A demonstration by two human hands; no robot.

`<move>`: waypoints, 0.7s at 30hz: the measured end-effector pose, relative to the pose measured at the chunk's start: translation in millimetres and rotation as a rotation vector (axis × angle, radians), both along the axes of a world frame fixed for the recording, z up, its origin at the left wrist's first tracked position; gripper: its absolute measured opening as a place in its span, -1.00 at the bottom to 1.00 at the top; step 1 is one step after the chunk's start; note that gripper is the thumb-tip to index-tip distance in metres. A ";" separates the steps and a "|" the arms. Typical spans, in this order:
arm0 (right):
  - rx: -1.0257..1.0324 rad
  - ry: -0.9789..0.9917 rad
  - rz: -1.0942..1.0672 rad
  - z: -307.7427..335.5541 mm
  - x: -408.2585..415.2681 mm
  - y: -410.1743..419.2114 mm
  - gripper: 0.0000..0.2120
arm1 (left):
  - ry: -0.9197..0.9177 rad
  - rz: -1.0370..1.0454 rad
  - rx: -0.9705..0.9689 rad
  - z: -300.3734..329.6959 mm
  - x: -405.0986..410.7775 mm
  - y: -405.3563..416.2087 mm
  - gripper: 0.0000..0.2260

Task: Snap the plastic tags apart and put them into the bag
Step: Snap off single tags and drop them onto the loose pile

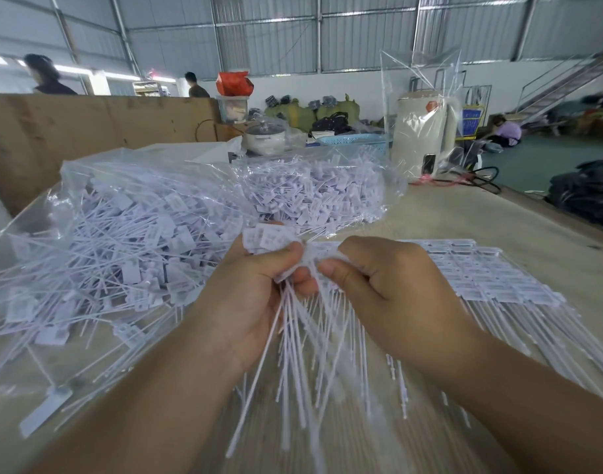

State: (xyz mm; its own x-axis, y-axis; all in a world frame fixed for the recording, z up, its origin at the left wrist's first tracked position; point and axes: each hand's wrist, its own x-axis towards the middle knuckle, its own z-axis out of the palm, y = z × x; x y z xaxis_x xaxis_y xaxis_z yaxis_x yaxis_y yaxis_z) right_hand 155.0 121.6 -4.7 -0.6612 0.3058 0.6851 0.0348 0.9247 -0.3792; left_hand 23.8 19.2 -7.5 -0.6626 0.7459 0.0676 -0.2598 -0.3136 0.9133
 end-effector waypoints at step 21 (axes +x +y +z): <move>-0.400 0.099 0.071 -18.0 -10.2 1.2 -0.90 | 0.587 -0.132 -0.089 0.7 15.1 -3.6 -0.66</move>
